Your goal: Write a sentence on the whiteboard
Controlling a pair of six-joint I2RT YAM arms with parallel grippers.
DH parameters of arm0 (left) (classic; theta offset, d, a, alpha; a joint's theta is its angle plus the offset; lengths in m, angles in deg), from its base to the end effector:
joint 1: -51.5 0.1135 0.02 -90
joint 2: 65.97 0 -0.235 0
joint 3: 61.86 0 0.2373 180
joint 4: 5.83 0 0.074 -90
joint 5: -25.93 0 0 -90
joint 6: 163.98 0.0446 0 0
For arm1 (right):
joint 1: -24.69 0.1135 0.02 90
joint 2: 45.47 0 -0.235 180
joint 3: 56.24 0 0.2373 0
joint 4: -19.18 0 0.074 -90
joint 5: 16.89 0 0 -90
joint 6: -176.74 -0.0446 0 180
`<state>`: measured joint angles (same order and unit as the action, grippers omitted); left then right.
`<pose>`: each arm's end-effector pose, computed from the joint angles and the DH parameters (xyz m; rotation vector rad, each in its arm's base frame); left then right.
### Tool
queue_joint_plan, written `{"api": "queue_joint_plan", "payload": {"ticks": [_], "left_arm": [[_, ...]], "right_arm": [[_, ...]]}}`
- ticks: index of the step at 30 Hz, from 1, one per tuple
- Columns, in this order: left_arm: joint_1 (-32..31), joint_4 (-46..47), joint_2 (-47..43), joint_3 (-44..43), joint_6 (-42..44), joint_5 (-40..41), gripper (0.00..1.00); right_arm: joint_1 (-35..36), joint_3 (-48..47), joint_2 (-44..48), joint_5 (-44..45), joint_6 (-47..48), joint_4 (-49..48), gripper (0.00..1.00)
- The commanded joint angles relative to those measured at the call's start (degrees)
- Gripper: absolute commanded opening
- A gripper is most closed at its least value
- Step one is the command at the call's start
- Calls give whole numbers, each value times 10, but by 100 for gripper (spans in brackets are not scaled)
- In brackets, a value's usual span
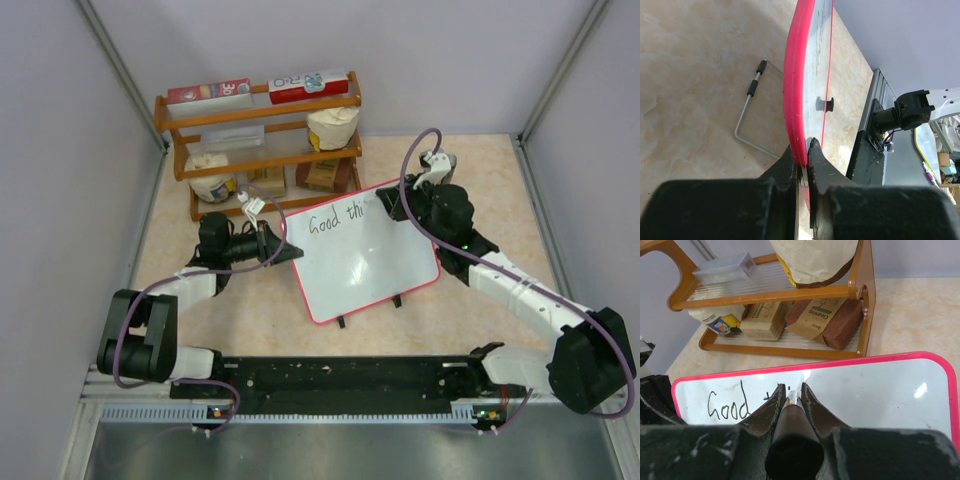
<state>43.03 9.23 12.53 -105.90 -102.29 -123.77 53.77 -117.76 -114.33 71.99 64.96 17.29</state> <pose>0.2513 -0.0764 0.1775 0.4185 1.9369 -1.4098 0.2518 0.1411 0.2911 -0.1242 1.7077 0.6835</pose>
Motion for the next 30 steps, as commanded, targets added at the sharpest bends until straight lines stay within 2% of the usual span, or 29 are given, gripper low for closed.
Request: {"api": "queue_joint_plan", "payload": {"ticks": [1, 11, 30], "left_arm": [[-22, -54, 9, 32, 136, 13, 0], [-22, -54, 10, 33, 136, 14, 0], [-22, -55, 12, 31, 136, 13, 0]], "right_arm": [[-7, 4, 5, 9, 12, -10, 0], [-6, 5, -17, 4, 13, -5, 0], [-6, 45, 7, 5, 21, 15, 0]]}}
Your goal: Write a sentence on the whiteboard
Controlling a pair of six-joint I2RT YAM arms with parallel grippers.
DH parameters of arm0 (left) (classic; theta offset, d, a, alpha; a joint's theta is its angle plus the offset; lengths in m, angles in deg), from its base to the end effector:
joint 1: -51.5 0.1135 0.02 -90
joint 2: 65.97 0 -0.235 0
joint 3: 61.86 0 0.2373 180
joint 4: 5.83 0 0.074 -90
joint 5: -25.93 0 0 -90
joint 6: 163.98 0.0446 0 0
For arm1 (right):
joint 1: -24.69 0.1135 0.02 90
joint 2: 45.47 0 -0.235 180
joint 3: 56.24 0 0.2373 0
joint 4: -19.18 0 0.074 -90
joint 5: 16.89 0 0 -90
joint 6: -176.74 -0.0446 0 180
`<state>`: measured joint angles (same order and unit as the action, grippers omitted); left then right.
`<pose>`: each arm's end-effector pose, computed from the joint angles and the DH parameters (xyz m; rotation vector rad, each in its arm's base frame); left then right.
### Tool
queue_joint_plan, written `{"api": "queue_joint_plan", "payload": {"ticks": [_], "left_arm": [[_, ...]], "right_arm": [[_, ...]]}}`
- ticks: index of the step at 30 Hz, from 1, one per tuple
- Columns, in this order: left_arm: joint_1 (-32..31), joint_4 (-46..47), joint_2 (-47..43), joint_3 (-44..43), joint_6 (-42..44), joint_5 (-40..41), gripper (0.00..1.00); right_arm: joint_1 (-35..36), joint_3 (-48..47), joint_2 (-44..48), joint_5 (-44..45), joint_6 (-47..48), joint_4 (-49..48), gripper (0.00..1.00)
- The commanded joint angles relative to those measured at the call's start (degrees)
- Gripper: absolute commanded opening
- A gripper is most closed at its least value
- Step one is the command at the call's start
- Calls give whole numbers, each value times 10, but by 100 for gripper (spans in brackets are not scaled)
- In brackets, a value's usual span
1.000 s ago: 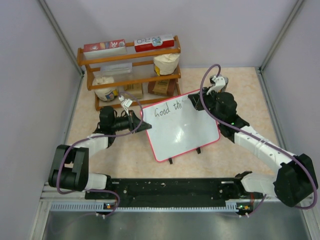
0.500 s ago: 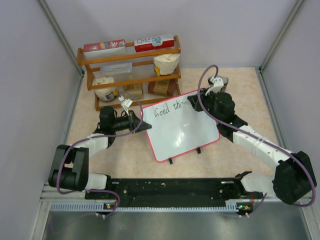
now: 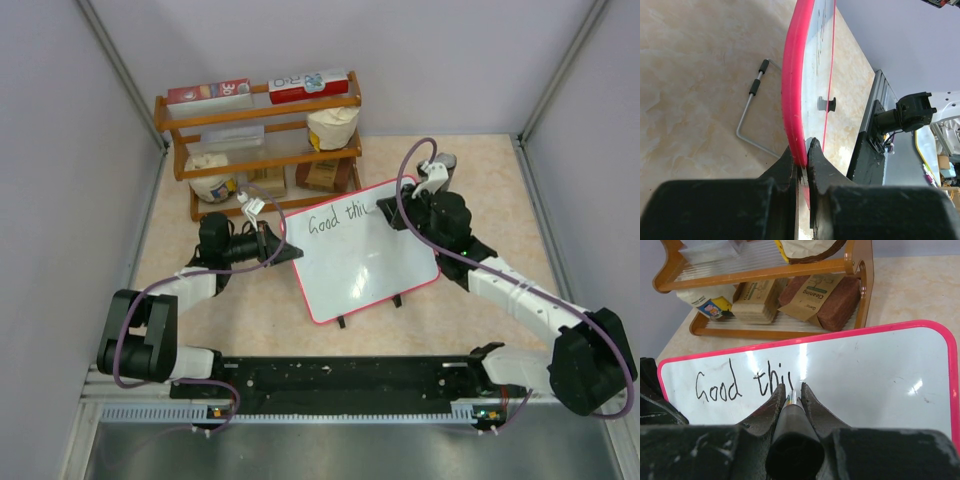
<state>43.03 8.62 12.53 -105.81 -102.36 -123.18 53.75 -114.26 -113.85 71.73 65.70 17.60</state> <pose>0.2511 -0.0761 0.1759 0.4026 1.9503 -1.4049 0.2478 0.1389 0.2712 -0.1420 1.7645 0.6619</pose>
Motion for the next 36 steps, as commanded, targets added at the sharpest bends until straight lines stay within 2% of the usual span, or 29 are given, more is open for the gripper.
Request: {"api": "queue_joint_plan", "payload": {"ticks": [1, 21, 36], "left_arm": [[-22, -48, 10, 30, 136, 8, 0], [-23, -48, 13, 29, 137, 7, 0], [-23, -49, 11, 29, 137, 7, 0]], "right_arm": [[-6, 8, 2, 9, 13, 10, 0], [-6, -56, -28, 12, 2, -14, 0], [-8, -45, -24, 35, 0, -6, 0]]}}
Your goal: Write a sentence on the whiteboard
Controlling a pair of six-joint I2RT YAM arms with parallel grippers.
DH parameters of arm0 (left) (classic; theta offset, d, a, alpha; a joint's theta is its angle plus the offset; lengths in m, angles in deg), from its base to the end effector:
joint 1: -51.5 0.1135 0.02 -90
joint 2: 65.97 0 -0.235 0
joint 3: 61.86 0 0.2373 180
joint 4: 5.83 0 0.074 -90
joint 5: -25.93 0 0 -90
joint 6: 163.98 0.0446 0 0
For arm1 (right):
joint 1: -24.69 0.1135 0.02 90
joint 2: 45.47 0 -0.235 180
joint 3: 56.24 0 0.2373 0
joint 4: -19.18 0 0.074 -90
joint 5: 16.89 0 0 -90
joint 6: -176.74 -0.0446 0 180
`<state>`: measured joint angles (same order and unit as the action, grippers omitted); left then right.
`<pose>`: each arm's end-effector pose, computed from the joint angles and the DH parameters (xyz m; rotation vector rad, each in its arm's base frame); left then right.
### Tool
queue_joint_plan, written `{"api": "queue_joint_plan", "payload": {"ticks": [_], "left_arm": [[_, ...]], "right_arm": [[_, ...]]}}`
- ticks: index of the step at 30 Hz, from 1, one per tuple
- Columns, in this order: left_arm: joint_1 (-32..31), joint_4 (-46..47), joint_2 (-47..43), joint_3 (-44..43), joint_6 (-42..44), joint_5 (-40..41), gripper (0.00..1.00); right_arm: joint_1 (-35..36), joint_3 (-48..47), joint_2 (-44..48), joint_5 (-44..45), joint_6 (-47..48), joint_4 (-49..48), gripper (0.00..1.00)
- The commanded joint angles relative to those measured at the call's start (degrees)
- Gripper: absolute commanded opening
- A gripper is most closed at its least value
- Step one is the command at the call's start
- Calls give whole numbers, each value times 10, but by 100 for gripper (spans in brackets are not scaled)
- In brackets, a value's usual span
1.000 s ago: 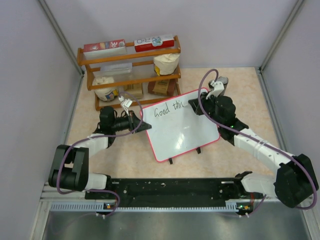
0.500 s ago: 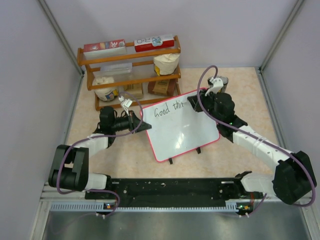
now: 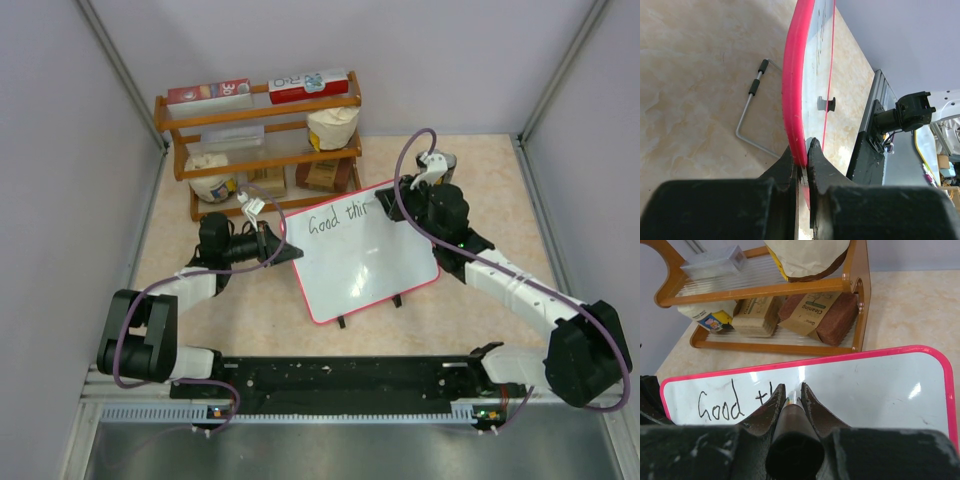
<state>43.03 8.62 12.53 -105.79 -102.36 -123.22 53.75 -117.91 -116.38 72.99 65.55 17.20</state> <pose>0.2510 -0.0761 0.1758 0.4030 1.9505 -1.4057 0.2578 0.1434 0.2825 -0.1211 1.7369 0.6527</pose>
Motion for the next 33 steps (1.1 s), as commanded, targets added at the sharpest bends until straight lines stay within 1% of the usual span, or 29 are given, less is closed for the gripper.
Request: {"api": "queue_joint_plan", "payload": {"ticks": [1, 23, 33], "left_arm": [[-23, -50, 10, 30, 137, 7, 0], [-24, -49, 9, 31, 138, 10, 0], [-24, -50, 9, 31, 138, 10, 0]], "right_arm": [[-8, -6, 2, 22, 0, -3, 0], [-11, 48, 35, 10, 4, 10, 0], [-13, 34, 82, 20, -13, -5, 0]]}}
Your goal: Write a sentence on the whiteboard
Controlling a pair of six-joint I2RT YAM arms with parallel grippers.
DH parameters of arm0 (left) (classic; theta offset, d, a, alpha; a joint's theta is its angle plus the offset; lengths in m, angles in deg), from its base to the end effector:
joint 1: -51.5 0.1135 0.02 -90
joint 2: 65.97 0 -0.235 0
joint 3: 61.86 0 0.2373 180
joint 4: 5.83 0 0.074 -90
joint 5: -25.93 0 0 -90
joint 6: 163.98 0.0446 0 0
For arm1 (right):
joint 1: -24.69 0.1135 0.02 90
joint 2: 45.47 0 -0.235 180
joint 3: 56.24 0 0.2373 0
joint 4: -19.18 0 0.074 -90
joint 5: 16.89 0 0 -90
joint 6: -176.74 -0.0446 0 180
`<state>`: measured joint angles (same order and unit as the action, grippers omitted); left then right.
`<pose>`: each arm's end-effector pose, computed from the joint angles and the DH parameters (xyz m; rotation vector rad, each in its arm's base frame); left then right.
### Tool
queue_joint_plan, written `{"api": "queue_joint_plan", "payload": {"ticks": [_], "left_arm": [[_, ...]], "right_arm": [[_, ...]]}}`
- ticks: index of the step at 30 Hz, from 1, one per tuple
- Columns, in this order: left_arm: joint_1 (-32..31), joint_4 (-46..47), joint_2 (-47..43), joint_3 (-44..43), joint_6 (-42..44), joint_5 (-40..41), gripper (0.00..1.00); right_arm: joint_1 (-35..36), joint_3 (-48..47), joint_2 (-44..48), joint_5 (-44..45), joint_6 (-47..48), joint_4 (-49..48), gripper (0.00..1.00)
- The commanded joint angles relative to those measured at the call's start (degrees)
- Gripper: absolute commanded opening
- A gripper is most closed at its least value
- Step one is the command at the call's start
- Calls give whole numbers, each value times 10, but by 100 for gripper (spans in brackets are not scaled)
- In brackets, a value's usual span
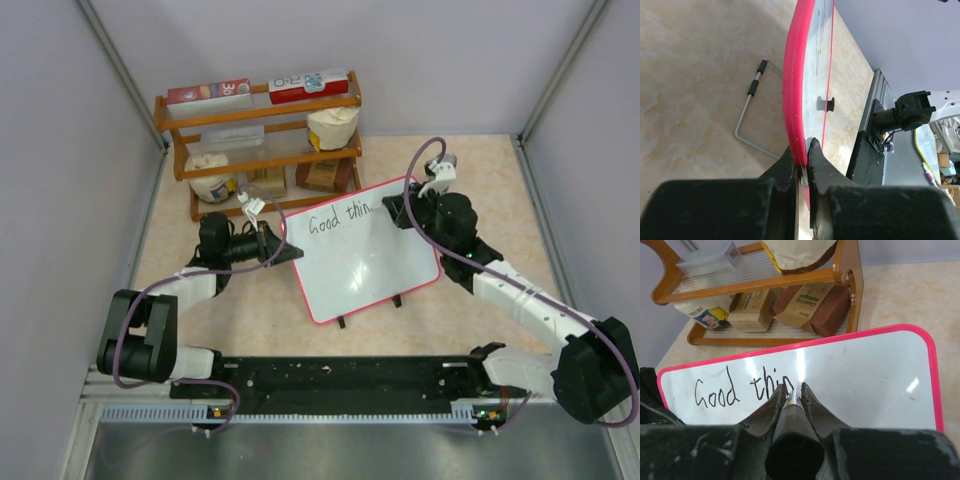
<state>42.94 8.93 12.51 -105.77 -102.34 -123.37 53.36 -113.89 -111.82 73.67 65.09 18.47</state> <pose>0.2509 -0.0765 0.1763 0.4099 1.9451 -1.4072 0.2439 0.1329 0.2764 -0.0999 1.7499 0.6401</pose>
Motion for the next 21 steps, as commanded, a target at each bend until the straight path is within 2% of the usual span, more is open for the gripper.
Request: {"api": "queue_joint_plan", "payload": {"ticks": [1, 21], "left_arm": [[-23, -53, 9, 31, 138, 11, 0], [-24, -53, 8, 31, 139, 11, 0]], "right_arm": [[-9, -8, 39, 14, -9, -20, 0], [-24, -52, -19, 7, -9, -26, 0]]}}
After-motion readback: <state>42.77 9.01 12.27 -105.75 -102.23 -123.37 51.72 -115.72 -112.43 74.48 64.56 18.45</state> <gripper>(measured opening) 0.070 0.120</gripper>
